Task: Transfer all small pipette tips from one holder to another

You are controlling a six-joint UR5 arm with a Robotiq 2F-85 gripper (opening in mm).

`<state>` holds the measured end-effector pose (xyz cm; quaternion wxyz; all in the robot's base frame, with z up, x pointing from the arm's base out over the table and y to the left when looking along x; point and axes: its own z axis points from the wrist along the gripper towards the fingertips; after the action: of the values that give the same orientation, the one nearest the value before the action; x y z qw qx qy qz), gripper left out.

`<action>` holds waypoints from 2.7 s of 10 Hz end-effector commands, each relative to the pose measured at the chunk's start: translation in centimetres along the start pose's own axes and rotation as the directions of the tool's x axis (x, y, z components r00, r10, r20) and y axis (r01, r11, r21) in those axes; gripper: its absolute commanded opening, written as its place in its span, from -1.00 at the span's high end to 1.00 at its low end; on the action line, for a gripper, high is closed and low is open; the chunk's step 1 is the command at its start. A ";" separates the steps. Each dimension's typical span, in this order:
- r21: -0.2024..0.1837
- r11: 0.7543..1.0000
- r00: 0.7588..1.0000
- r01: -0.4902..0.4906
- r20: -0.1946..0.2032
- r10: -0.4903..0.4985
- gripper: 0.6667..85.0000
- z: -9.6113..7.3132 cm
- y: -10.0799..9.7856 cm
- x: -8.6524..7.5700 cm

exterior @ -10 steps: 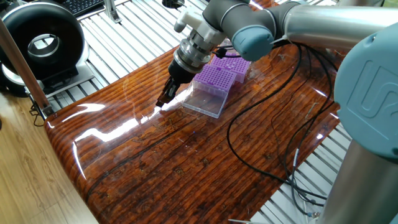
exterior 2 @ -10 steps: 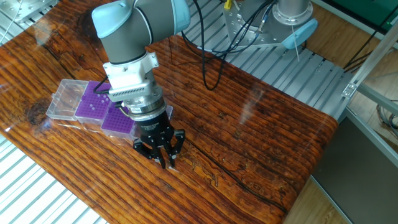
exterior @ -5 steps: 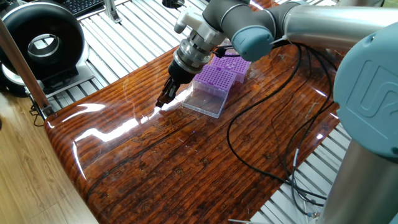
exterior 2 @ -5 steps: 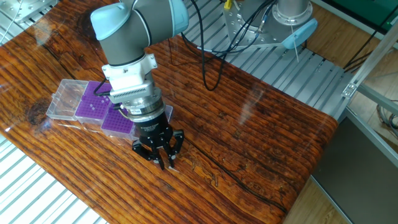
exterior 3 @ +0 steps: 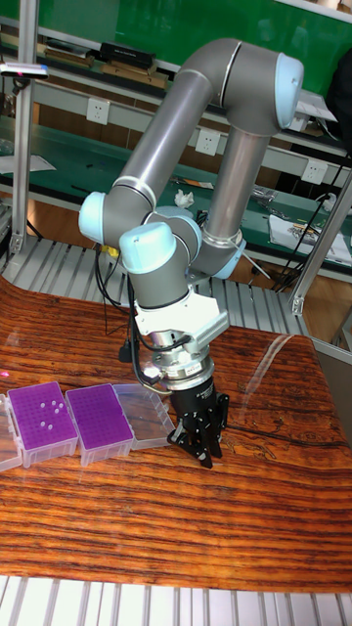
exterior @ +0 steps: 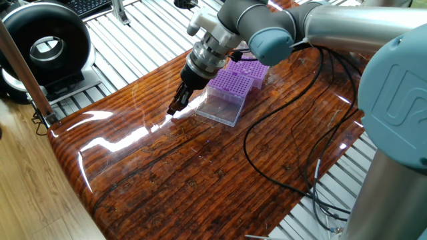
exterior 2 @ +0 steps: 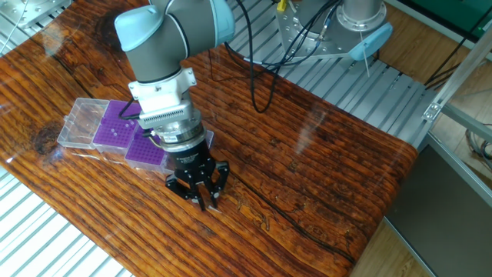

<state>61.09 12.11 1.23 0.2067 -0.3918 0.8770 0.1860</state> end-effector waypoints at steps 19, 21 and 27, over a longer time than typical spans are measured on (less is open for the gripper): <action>0.023 0.999 1.000 0.022 0.010 -0.022 0.32 0.7 0.1 -0.9; 0.032 0.999 0.999 0.042 -0.003 -0.042 0.32 0.4 -0.5 -0.8; 0.042 0.999 1.000 0.009 0.001 -0.010 0.31 0.7 0.2 -1.2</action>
<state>61.72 13.17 1.17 0.2126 -0.4014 0.8753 0.1661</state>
